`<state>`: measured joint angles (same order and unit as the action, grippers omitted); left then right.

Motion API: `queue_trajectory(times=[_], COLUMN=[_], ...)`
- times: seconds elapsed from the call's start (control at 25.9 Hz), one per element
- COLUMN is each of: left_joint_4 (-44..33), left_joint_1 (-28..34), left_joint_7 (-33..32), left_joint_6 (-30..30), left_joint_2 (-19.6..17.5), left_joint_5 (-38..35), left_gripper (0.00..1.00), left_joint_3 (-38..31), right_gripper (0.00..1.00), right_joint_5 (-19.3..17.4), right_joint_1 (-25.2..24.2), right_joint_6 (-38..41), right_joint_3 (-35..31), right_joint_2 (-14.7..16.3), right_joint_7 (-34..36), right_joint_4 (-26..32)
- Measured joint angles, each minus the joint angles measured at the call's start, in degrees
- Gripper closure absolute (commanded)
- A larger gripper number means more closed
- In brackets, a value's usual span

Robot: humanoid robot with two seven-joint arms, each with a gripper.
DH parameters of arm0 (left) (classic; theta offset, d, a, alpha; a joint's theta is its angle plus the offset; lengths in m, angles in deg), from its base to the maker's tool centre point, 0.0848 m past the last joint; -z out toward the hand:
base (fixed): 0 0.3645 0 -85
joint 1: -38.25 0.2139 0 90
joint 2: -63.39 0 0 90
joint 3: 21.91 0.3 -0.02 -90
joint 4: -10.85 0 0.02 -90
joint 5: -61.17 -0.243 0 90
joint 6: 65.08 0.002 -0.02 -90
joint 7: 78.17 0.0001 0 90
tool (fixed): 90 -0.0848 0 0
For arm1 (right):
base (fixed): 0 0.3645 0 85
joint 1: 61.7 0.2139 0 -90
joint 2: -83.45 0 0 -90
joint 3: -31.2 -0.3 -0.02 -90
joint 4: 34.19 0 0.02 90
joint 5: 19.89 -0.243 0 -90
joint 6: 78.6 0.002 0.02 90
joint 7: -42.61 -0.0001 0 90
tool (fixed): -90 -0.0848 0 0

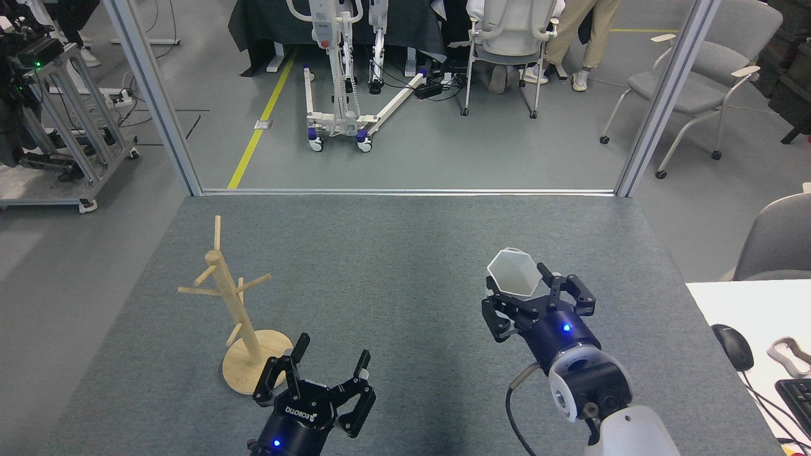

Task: Hang cup on storage rack
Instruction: 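Lift the cup with the right gripper toward the robot's center, then bring the left gripper under the cup and grasp it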

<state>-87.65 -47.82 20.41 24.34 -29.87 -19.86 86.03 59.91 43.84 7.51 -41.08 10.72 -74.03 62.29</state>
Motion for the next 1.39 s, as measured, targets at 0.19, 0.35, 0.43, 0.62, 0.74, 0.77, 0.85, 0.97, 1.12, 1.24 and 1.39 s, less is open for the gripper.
queue_trajectory(times=[0.19, 0.35, 0.43, 0.62, 0.74, 0.77, 0.85, 0.97, 1.12, 1.24, 1.39], left_joint_4=[0.9, 1.2, 1.3, 3.6, 5.1, 5.4, 5.8, 6.9, 8.1, 9.4, 11.7], left_joint_1=[-0.1, -0.1, -0.1, -0.1, -0.9, -1.6, -3.1, -5.2, -7.5, -8.7, -10.8], left_joint_7=[-0.2, -0.4, -0.5, -0.6, -0.6, -0.6, -0.6, -0.5, -0.6, -2.4, -3.7], left_joint_6=[0.2, 0.4, 0.4, 0.9, 2.3, 3.4, 5.8, 7.9, 8.7, 8.8, 8.8], left_joint_2=[1.6, 2.1, 2.3, 4.7, 6.8, 7.2, 7.8, 8.1, 8.2, 8.3, 9.0], left_joint_5=[-0.2, -0.4, -0.5, -0.6, -0.6, -0.6, -0.6, -0.4, -0.2, -0.2, -0.2], left_gripper=[0.0, 0.0, 0.01, 0.01, 0.01, 0.01, 0.01, 0.01, 0.01, 0.01, 0.01], left_joint_3=[1.7, 3.0, 3.8, 5.7, 6.4, 6.7, 7.4, 8.0, 8.1, 8.2, 8.9], right_gripper=[1.0, 1.0, 1.0, 1.0, 1.0, 1.0, 1.0, 1.0, 1.0, 1.0, 1.0], right_joint_5=[0.0, 0.0, 0.0, 0.3, 0.6, 0.6, 0.7, 0.8, 0.8, 0.8, 0.8], right_joint_1=[6.7, 11.8, 13.6, 15.5, 15.7, 15.7, 15.8, 15.8, 15.7, 15.4, 15.0], right_joint_6=[-11.5, -19.1, -21.3, -23.5, -23.8, -23.8, -24.0, -24.3, -24.6, -24.7, -24.8], right_joint_3=[10.7, 18.5, 21.0, 23.8, 24.1, 24.2, 24.2, 24.2, 24.2, 24.2, 24.2], right_joint_2=[2.3, 2.8, 2.2, 0.5, -0.8, -1.0, -1.4, -1.6, -2.2, -2.7, -3.1], right_joint_7=[-5.6, -9.4, -11.1, -14.7, -15.6, -15.9, -16.1, -16.2, -16.3, -16.3, -16.3], right_joint_4=[1.9, 2.2, 2.3, 3.4, 3.9, 4.0, 4.0, 4.1, 4.0, 4.0, 3.9])
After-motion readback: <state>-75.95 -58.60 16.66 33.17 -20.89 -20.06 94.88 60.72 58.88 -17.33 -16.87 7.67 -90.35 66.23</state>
